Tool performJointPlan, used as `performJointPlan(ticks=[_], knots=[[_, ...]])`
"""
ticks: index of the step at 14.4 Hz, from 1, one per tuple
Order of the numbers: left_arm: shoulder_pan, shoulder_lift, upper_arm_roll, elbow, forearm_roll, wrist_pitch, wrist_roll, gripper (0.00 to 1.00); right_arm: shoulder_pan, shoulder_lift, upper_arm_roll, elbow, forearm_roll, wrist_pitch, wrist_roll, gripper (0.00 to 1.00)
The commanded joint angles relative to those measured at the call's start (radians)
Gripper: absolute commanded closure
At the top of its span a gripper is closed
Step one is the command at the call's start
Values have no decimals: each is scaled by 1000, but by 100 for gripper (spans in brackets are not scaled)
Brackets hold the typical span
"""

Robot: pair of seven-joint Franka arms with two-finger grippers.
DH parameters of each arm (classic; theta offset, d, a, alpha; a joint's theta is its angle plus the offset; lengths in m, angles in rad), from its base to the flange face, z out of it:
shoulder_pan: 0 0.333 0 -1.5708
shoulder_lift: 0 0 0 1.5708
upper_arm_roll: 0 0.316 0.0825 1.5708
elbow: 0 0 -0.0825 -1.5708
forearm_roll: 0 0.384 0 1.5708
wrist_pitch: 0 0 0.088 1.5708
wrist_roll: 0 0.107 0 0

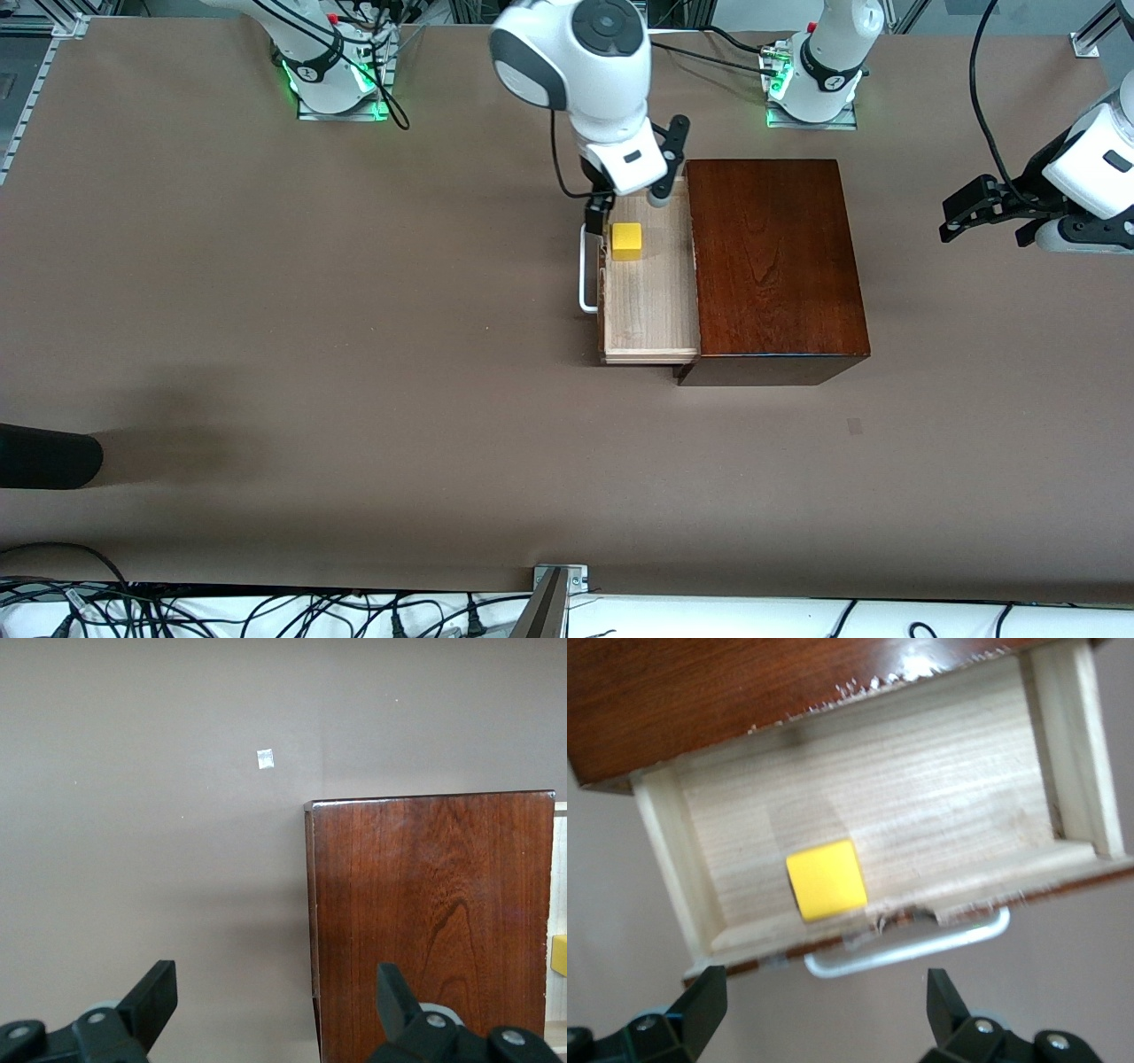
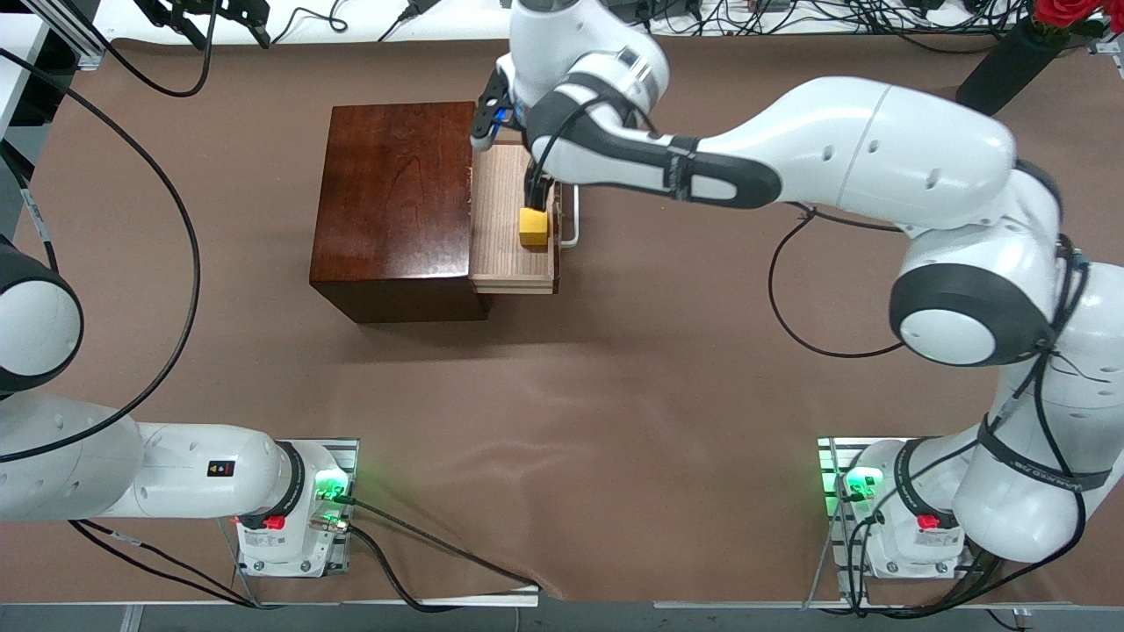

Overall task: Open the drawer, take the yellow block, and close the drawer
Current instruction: 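Lower the right gripper into the drawer and grasp the yellow cube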

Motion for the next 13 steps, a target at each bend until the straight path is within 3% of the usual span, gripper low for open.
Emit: performJointPlan(ticks=[1,3,8,11,13], knots=[[3,-12,-5,3,-5,-18,-41,0,36,66,-7,54,-34,20,-26,0],[3,-16,-1,9,-17,-76,-50,0,50,84,-5,56,-70,27,-36,0],[-2,-7,-15,126,-10,-277,-66,0,59,127,-7,56,-104,76,-85,0],[16,-7,8,172,-22,-262,-49,0,60,155,-7,54,-120,102,-79,0],[17,-4,2,164,-20,-144,-49,0,60,169,-9,54,-124,132,-79,0]])
